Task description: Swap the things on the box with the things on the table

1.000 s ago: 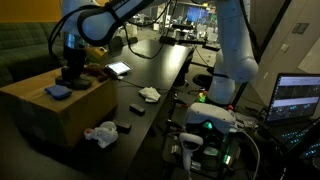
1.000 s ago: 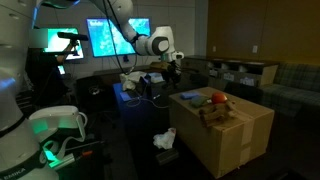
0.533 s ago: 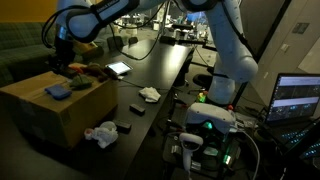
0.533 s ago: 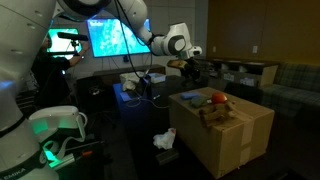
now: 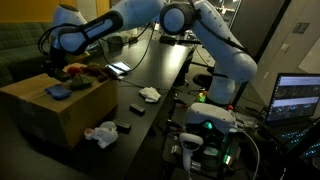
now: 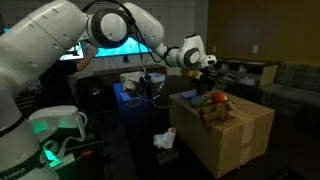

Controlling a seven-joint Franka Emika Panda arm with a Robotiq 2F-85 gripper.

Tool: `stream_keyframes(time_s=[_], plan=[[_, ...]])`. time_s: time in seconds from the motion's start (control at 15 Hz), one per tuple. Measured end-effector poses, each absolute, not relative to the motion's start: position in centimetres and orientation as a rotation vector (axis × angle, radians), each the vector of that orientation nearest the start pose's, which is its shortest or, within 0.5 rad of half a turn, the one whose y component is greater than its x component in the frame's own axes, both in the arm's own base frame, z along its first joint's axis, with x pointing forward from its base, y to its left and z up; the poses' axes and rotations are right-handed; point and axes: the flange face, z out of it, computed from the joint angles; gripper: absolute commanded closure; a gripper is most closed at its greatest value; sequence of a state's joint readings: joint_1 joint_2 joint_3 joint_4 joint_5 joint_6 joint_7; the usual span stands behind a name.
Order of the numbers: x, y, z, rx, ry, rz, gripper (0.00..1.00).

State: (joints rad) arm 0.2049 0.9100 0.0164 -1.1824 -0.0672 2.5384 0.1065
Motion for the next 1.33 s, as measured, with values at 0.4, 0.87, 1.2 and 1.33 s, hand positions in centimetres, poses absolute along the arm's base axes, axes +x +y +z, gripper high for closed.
stream_keyframes(time_s=[0.4,0.87,1.2,1.33], plan=[[81.2,15.6,25.1,-3.028,-0.198,-0.771,0.68],[82.8,15.1,24.2,-3.045,-0.176,-0.828,0.04],[83.2,15.0,25.9,-3.059,-0.174,-0.823,0.0],[83.3,14.9,27.0,-3.06,-0.171,-0.834,0.0]])
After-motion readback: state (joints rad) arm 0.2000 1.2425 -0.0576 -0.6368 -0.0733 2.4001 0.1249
